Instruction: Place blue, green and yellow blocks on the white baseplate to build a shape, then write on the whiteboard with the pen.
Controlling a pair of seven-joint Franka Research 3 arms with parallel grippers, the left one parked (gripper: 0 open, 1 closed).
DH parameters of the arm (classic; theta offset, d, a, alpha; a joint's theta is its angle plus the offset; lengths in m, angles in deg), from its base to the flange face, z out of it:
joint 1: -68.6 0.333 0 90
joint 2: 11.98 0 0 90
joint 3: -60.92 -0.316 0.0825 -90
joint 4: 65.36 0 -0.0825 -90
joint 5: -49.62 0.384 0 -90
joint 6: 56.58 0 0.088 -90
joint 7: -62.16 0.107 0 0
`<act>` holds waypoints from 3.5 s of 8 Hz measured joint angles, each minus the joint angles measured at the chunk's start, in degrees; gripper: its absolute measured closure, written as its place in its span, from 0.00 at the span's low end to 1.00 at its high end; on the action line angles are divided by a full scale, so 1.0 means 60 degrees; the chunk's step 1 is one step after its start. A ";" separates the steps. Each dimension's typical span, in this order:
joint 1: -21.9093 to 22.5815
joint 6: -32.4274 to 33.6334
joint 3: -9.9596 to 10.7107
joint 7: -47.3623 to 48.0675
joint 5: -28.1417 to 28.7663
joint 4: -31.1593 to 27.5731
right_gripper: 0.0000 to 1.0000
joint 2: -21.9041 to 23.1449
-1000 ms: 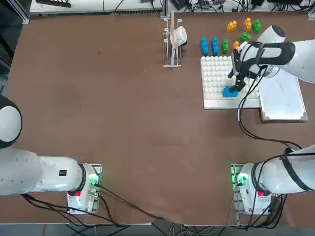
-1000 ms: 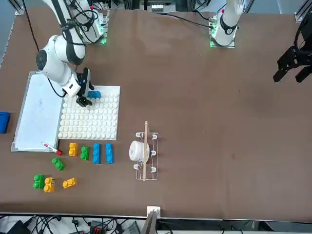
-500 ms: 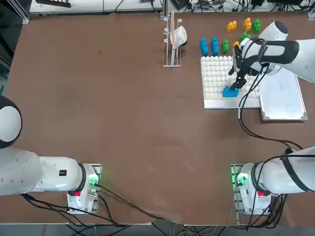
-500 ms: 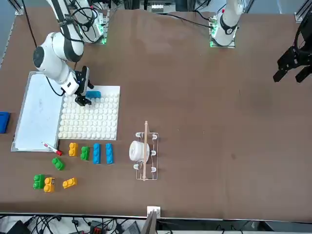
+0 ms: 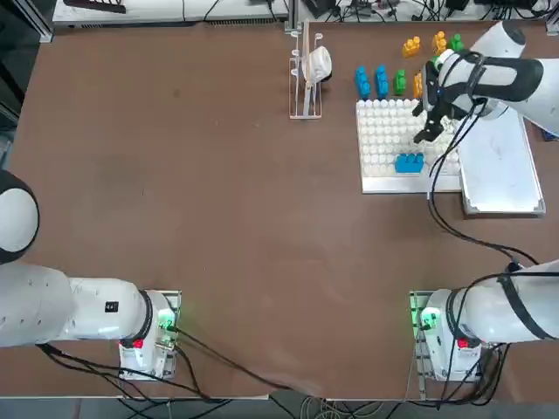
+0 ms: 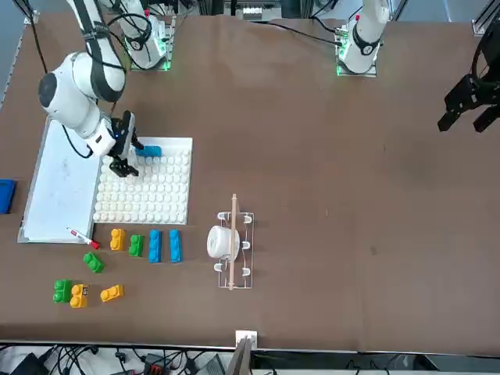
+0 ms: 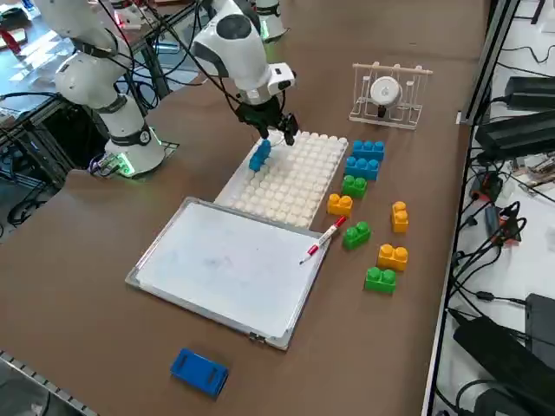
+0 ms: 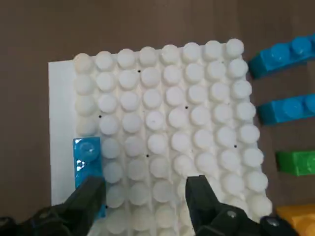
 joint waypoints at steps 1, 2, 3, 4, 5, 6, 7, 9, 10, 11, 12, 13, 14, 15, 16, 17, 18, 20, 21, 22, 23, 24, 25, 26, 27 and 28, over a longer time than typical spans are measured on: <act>-0.0048 0.0009 0.0001 0.0000 0.0000 0.0034 0.00 -0.0025; -0.0049 0.0009 -0.0001 0.0000 0.0000 0.0035 0.00 -0.0076; -0.0049 0.0009 -0.0001 0.0000 0.0000 0.0035 0.00 -0.0167; -0.0048 0.0008 -0.0003 0.0000 0.0000 0.0036 0.00 -0.0274; -0.0043 -0.0002 -0.0012 0.0000 0.0000 0.0038 0.00 -0.0379; -0.0036 -0.0019 -0.0030 0.0000 0.0000 0.0044 0.00 -0.0458; -0.0027 -0.0025 -0.0044 0.0000 0.0000 0.0065 0.00 -0.0516; -0.0021 -0.0063 -0.0055 0.0000 0.0000 0.0078 0.00 -0.0588; -0.0020 -0.0103 -0.0056 0.0000 0.0000 0.0078 0.00 -0.0628; -0.0020 -0.0134 -0.0056 0.0000 0.0000 0.0078 0.00 -0.0659; -0.0019 -0.0151 -0.0057 0.0000 0.0000 0.0079 0.01 -0.0680; -0.0018 -0.0164 -0.0063 0.0000 0.0000 0.0079 0.01 -0.0705; -0.0016 -0.0185 -0.0074 0.0000 0.0000 0.0079 0.00 -0.0753; -0.0013 -0.0201 -0.0078 0.0000 -0.0001 0.0079 0.00 -0.0806; -0.0004 -0.0207 -0.0079 0.0000 -0.0001 0.0079 0.00 -0.0834; 0.0008 -0.0207 -0.0081 0.0000 -0.0001 0.0079 0.00 -0.0850; 0.0027 -0.0207 -0.0087 0.0000 -0.0001 0.0079 0.00 -0.0869; 0.0111 -0.0207 -0.0112 0.0000 -0.0001 0.0078 0.00 -0.0910; 0.0137 -0.0206 -0.0130 0.0000 -0.0001 0.0073 0.00 -0.0917; 0.0143 -0.0204 -0.0133 0.0000 -0.0002 0.0056 0.00 -0.0925; 0.0143 -0.0204 -0.0133 -0.0003 -0.0002 0.0024 0.00 -0.0935; 0.0143 -0.0201 -0.0133 -0.0005 -0.0002 0.0018 0.00 -0.0934; 0.0143 -0.0193 -0.0133 -0.0006 -0.0002 0.0012 0.00 -0.0934; 0.0143 -0.0186 -0.0133 -0.0007 -0.0002 -0.0011 0.00 -0.0934; 0.0144 -0.0171 -0.0133 -0.0009 -0.0002 -0.0043 0.00 -0.0934; 0.0144 -0.0141 -0.0133 -0.0012 -0.0002 -0.0077 0.00 -0.0933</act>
